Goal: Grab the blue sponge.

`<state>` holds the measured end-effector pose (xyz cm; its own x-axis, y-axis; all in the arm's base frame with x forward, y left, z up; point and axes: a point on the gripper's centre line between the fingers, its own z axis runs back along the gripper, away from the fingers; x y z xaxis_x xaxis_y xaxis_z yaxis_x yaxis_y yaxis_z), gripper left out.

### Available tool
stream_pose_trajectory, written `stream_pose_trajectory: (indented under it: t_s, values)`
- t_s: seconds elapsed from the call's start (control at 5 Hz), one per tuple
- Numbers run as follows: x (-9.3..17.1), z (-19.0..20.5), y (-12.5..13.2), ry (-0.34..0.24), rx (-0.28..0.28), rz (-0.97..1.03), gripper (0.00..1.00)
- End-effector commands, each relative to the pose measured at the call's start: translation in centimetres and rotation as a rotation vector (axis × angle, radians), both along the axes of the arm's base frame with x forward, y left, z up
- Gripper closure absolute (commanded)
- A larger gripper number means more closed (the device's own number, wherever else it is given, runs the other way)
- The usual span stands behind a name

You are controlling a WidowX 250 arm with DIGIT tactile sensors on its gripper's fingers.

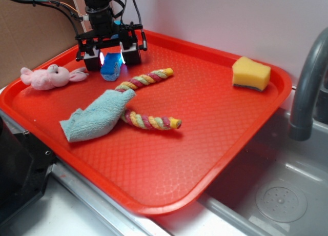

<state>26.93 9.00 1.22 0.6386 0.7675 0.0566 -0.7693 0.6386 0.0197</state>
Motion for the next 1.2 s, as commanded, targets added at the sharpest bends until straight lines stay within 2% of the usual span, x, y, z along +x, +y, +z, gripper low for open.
stream_pose_trajectory:
  t_s: [0.0, 0.2, 0.4, 0.6, 0.8, 1.0]
  values:
    - [-2.0, 6.1, 0.6, 0.051, -0.015, -0.153, 1.00]
    - [-4.6, 11.0, -0.3, 0.005, 0.026, -0.301, 1.00]
    - [-6.3, 16.0, -2.2, -0.009, 0.059, -0.435, 1.00]
    - [-7.4, 17.9, -4.4, 0.002, 0.061, -0.563, 1.00]
    - [-7.5, 19.6, -7.0, -0.049, 0.062, -0.730, 1.00]
    - [-6.2, 20.2, -10.5, -0.052, 0.090, -0.815, 1.00]
